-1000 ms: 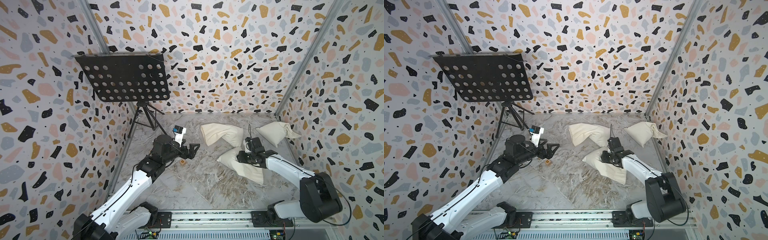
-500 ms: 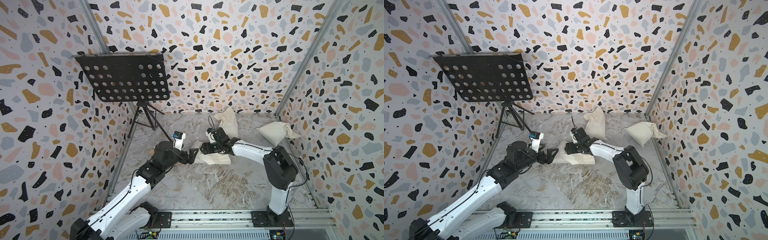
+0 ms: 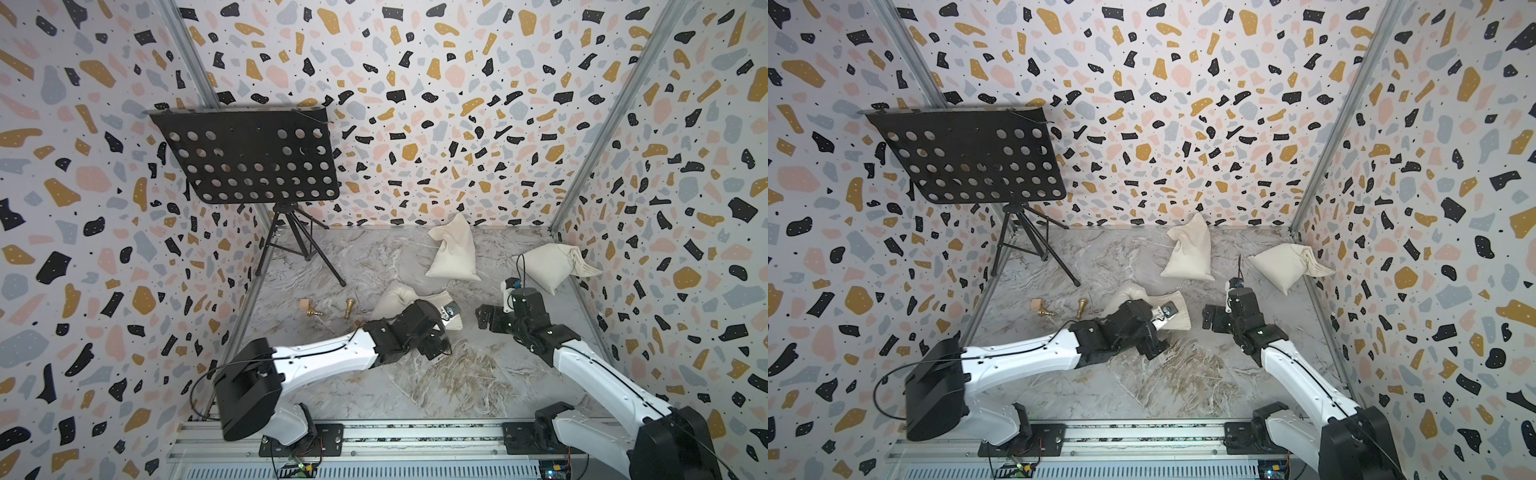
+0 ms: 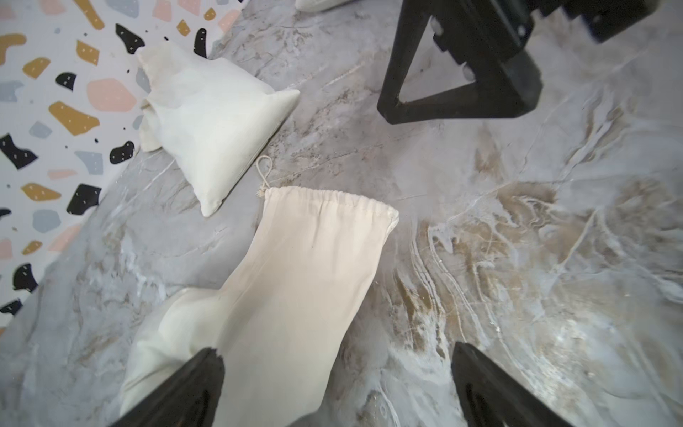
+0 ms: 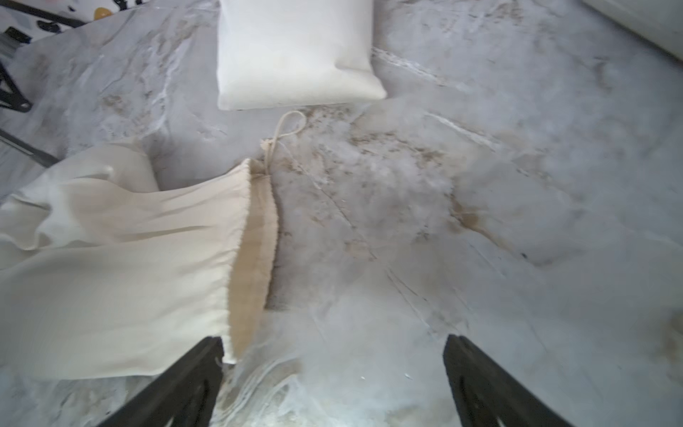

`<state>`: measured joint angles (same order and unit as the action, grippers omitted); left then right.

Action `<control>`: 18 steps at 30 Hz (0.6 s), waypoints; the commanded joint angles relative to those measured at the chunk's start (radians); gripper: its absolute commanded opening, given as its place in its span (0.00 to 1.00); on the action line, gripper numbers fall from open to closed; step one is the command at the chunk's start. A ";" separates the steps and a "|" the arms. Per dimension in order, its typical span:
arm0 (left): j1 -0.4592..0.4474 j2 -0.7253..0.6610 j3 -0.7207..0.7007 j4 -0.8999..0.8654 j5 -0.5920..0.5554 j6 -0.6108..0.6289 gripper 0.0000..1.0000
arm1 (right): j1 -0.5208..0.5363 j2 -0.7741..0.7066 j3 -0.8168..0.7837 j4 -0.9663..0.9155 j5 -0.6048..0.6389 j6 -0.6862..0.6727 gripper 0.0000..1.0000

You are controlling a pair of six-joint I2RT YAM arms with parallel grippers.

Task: Close the soil bag
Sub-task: Pick up the soil bag from the center of the board.

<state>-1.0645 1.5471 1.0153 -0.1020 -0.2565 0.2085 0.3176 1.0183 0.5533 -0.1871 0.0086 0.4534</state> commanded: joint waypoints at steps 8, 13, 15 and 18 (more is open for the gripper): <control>-0.063 0.439 0.235 0.132 -0.356 0.365 0.98 | -0.064 -0.120 -0.070 0.056 0.110 0.050 0.99; -0.056 0.475 0.204 0.342 -0.508 0.467 0.45 | -0.066 -0.128 -0.069 0.060 0.107 0.039 0.99; -0.055 0.384 0.130 0.406 -0.485 0.450 0.22 | -0.066 -0.127 -0.066 0.067 0.094 0.027 0.99; -0.055 0.205 0.031 0.404 -0.429 0.429 0.04 | -0.066 -0.108 -0.060 0.106 0.028 0.002 0.99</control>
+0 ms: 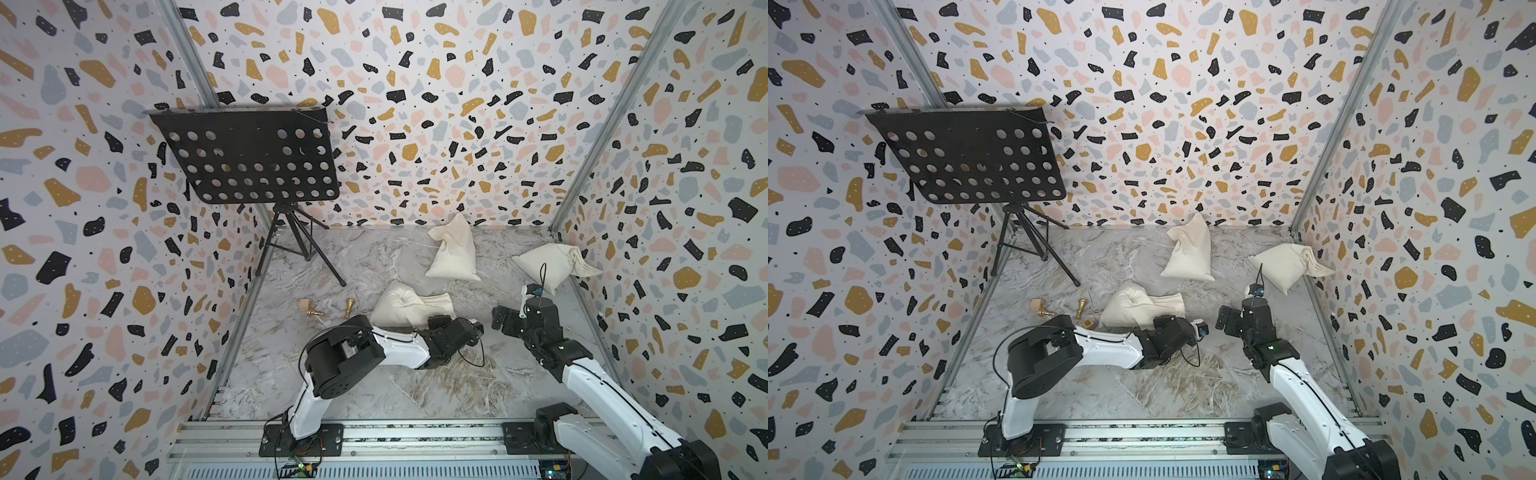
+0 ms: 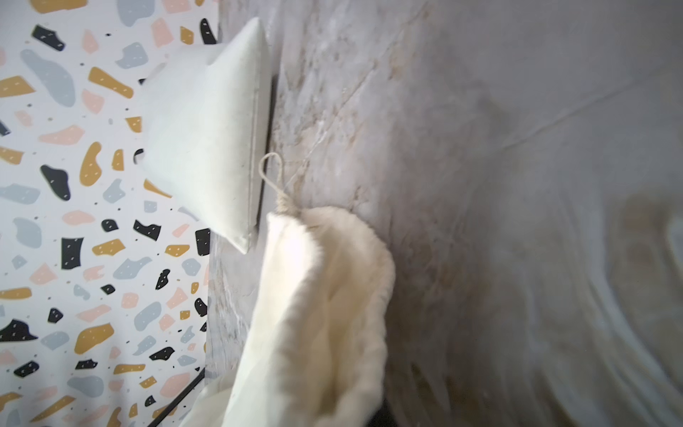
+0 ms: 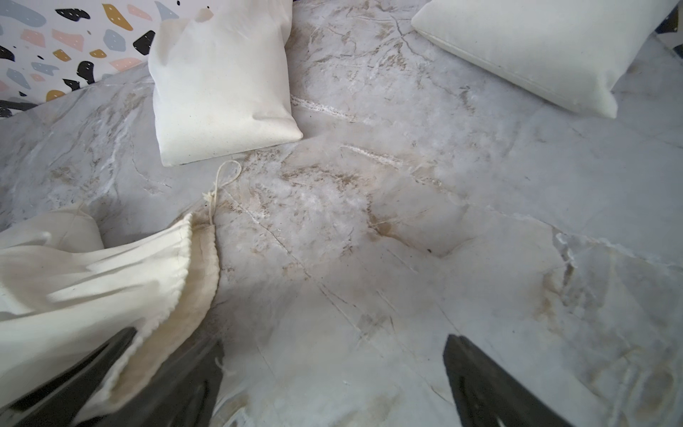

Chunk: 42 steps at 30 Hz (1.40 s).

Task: Close the soil bag
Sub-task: Pick up the soil bag from the center of the board, then place the soil bag at the center of the board.

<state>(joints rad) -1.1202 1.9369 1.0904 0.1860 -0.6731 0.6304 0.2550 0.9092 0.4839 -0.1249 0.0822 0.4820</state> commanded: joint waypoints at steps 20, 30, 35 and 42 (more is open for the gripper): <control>0.272 -1.032 -0.285 -0.134 0.528 -0.230 0.00 | 0.190 0.096 0.212 0.253 -0.528 -0.344 0.93; 0.328 -1.109 -0.353 -0.177 0.642 -0.276 0.00 | 0.213 0.275 0.226 0.457 -0.656 -0.655 0.82; 0.333 -1.141 -0.368 -0.179 0.622 -0.270 0.00 | 0.227 0.304 0.209 0.526 -0.731 -0.753 0.66; 0.337 -1.130 -0.354 -0.195 0.609 -0.269 0.00 | 0.245 0.178 0.149 0.455 -0.720 -0.898 0.71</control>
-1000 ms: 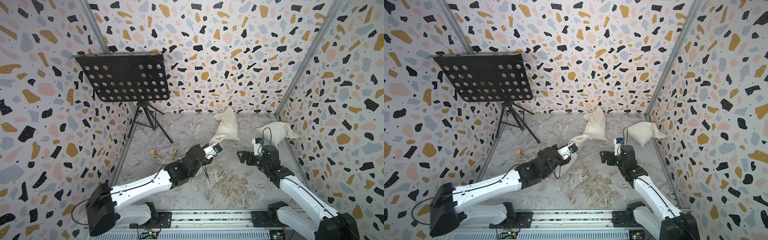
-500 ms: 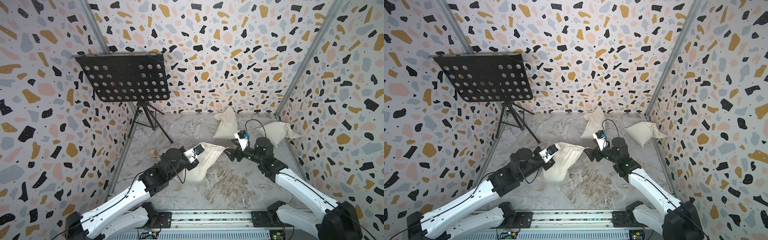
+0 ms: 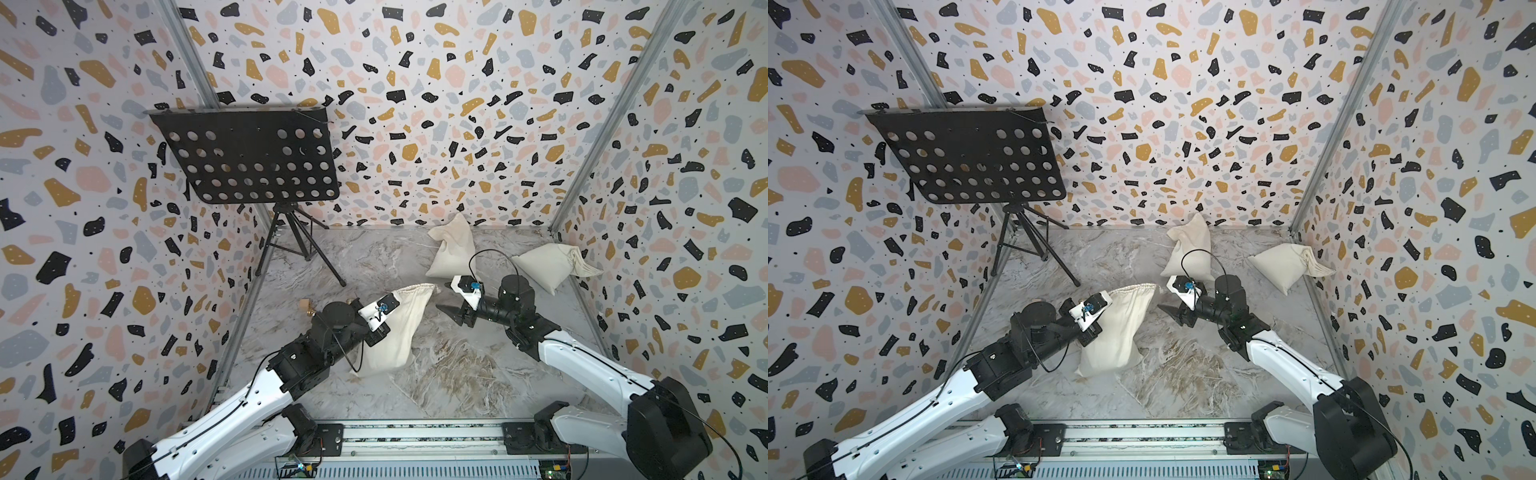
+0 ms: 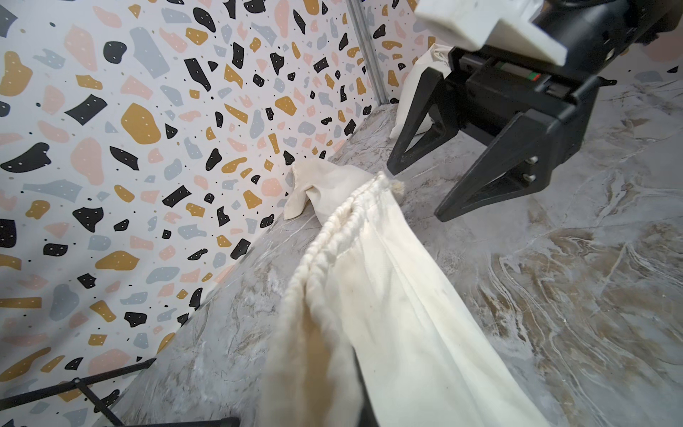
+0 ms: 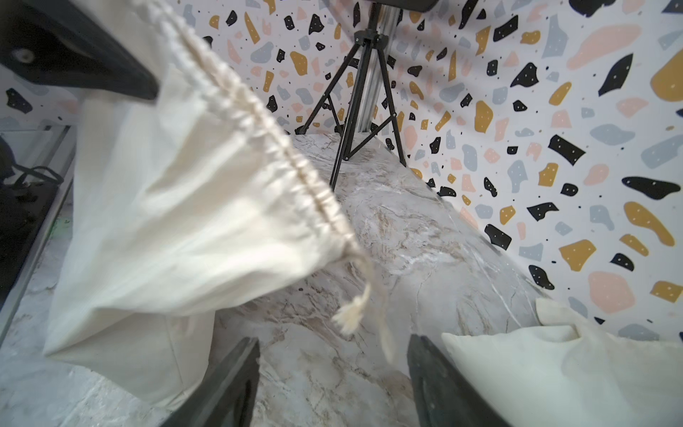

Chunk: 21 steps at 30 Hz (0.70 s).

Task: Close the soil bag
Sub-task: Place the soil bag at the center of the board.

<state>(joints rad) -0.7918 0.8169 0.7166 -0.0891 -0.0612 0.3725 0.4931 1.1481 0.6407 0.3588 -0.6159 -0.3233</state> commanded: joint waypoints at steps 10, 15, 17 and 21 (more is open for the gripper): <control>0.008 -0.035 0.018 0.077 0.029 -0.013 0.00 | 0.017 0.007 0.037 0.047 -0.003 -0.147 0.70; 0.008 -0.036 0.020 0.074 0.036 -0.014 0.00 | 0.020 0.053 0.063 0.057 0.001 -0.157 0.66; 0.008 -0.036 0.021 0.071 0.035 -0.014 0.00 | 0.026 0.061 0.069 0.059 0.003 -0.158 0.62; 0.009 -0.039 0.024 0.067 0.040 -0.014 0.00 | 0.028 0.069 0.087 0.062 0.015 -0.161 0.57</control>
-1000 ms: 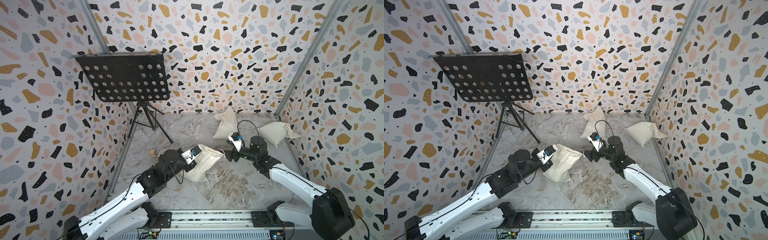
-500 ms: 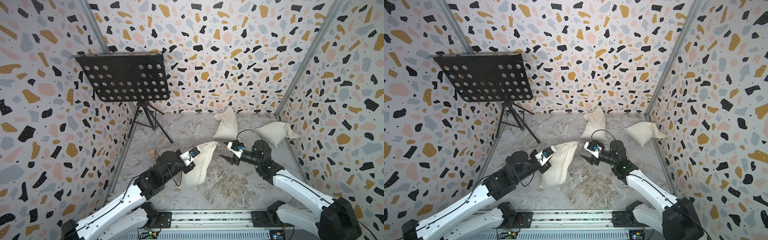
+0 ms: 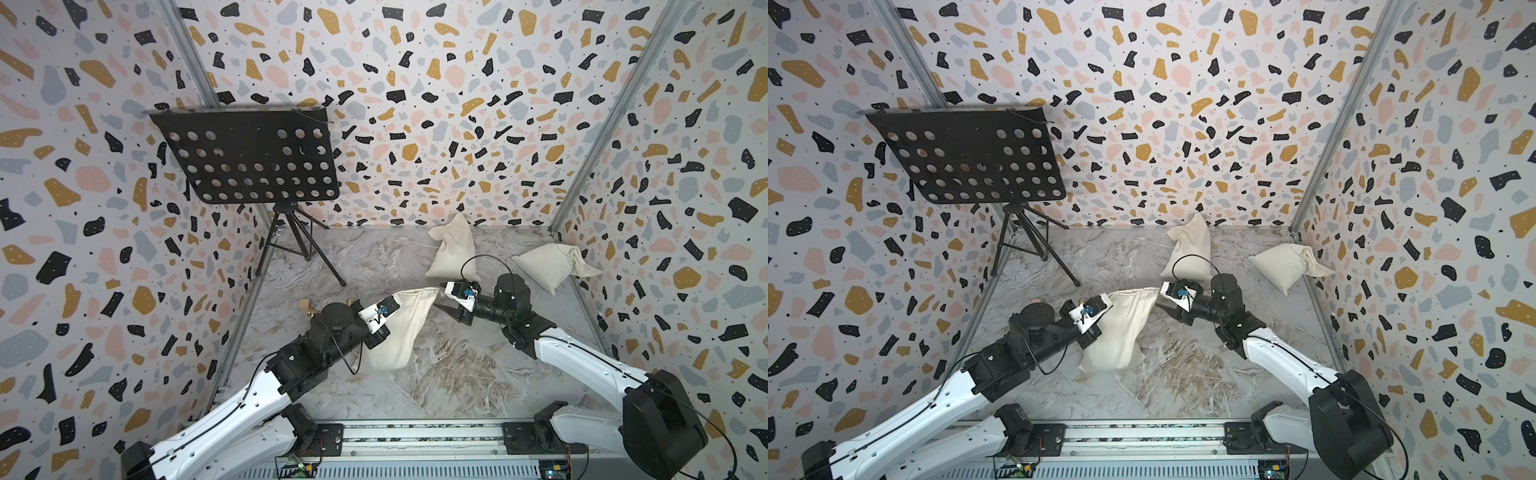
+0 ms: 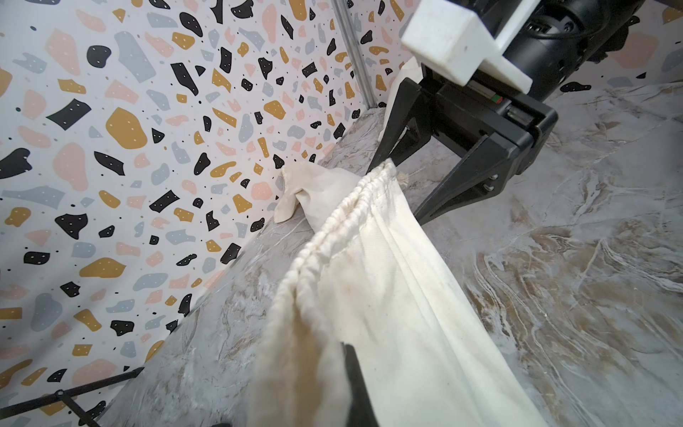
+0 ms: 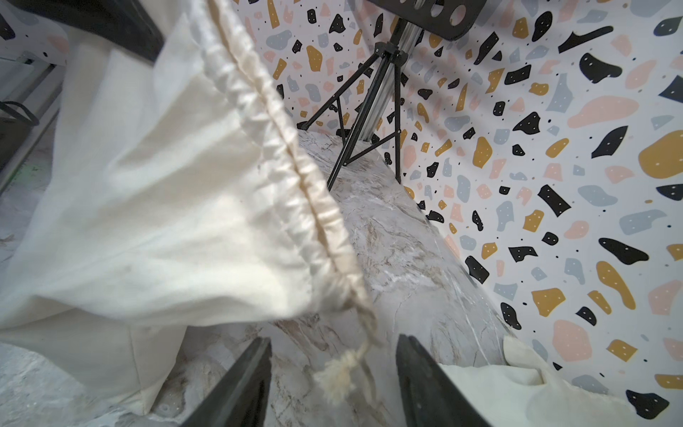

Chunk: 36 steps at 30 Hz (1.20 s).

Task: Close the soil bag
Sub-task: Place the soil bag at the center of the board.

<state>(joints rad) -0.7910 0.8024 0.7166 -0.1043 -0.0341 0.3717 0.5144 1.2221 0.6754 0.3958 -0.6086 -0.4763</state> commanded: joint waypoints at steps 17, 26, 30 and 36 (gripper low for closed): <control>0.007 0.001 0.029 0.094 -0.315 -0.040 0.00 | -0.015 -0.055 0.097 0.019 0.261 -0.063 0.00; 0.111 0.061 0.027 0.090 -0.563 -0.190 0.18 | -0.012 -0.103 0.363 -0.153 0.233 0.070 0.00; 0.122 0.058 0.036 0.086 -0.452 -0.211 0.35 | 0.054 -0.046 0.465 -0.239 0.182 0.078 0.00; 0.122 0.030 0.080 0.104 -0.189 -0.240 0.71 | 0.123 0.017 0.530 -0.278 0.205 0.067 0.00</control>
<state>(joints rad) -0.6739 0.8524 0.7284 -0.0605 -0.3595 0.1650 0.6170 1.2335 1.1484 0.1455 -0.4133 -0.4248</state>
